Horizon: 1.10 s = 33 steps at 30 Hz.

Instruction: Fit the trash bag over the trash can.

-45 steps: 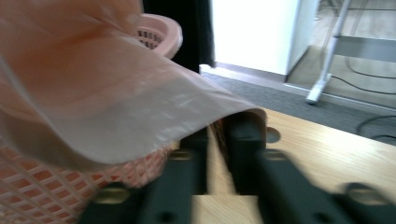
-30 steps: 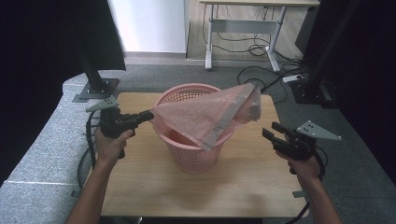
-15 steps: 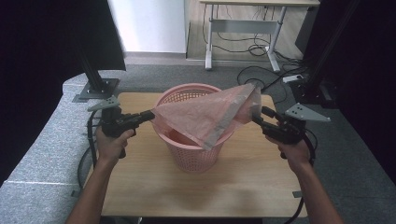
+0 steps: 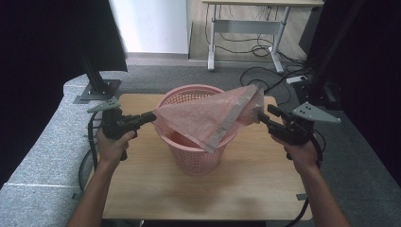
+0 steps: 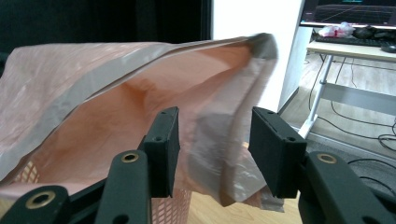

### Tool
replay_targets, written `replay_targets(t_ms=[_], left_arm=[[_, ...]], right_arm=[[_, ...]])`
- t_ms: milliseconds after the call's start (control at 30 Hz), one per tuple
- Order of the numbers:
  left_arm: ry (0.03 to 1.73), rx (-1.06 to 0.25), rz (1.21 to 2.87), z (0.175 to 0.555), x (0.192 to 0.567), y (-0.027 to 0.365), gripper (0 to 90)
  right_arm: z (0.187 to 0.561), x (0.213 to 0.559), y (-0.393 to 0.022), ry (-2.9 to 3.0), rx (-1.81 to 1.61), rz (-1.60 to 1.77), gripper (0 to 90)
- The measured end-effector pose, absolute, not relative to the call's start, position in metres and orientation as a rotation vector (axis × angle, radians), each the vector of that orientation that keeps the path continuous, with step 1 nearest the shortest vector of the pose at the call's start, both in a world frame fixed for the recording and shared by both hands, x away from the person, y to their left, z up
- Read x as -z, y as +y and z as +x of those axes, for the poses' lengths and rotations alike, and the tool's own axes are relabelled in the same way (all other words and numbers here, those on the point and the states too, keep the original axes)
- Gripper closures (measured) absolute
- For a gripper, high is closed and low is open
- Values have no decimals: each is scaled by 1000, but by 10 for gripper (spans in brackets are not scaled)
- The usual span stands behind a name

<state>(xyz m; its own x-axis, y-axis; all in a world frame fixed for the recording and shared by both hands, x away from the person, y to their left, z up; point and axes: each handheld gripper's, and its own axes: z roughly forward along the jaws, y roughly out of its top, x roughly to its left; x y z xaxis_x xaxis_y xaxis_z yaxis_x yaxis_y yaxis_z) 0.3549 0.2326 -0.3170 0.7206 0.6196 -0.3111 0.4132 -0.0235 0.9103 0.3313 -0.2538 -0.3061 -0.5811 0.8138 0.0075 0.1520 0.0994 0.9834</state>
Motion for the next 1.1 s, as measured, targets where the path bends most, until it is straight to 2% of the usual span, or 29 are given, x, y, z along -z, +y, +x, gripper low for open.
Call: replay_targets(t_ms=[433,533,600,667,733,833,1100], left_arm=[[843,-194,1649,356,318,233,899],[835,-192,1649,356,318,232,899],[825,-180,1643,356,317,232,896],[805,-189,1636,354,315,233,870],[782,-183,1628,354,313,234,838],[757,-196,1628,351,306,235,780],[712,-244,1625,352,287,235,628]], right_arm=[[357,314,-248,1871,-1518,1004,508],[360,315,-246,1878,-1529,999,594],[361,314,-245,1884,-1549,973,681],[361,312,-244,1878,-1562,945,786],[362,311,-243,1872,-1570,925,841],[363,308,-243,1867,-1565,899,880],[365,301,-251,1848,-1556,849,889]])
